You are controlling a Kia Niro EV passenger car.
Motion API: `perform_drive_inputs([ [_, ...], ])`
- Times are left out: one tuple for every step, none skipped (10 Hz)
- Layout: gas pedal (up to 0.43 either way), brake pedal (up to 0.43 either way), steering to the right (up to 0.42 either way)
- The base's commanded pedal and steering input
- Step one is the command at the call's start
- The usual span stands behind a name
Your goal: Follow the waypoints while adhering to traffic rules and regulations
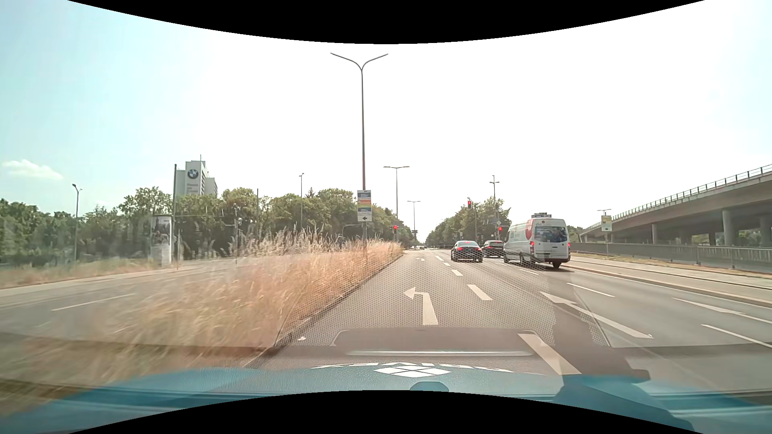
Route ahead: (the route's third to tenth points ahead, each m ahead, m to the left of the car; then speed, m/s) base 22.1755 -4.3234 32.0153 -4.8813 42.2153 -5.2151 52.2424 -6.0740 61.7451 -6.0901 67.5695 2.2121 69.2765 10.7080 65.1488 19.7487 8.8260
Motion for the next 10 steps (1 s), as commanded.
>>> perform_drive_inputs([
  [0.0, 0.226, 0.018],
  [0.0, 0.226, 0.018],
  [0.0, 0.226, 0.018],
  [0.0, 0.226, 0.018],
  [0.0, 0.226, 0.017],
  [0.0, 0.226, 0.017],
  [0.0, 0.226, 0.016],
  [0.0, 0.226, 0.016],
  [0.0, 0.226, 0.015],
  [0.0, 0.226, 0.014],
])
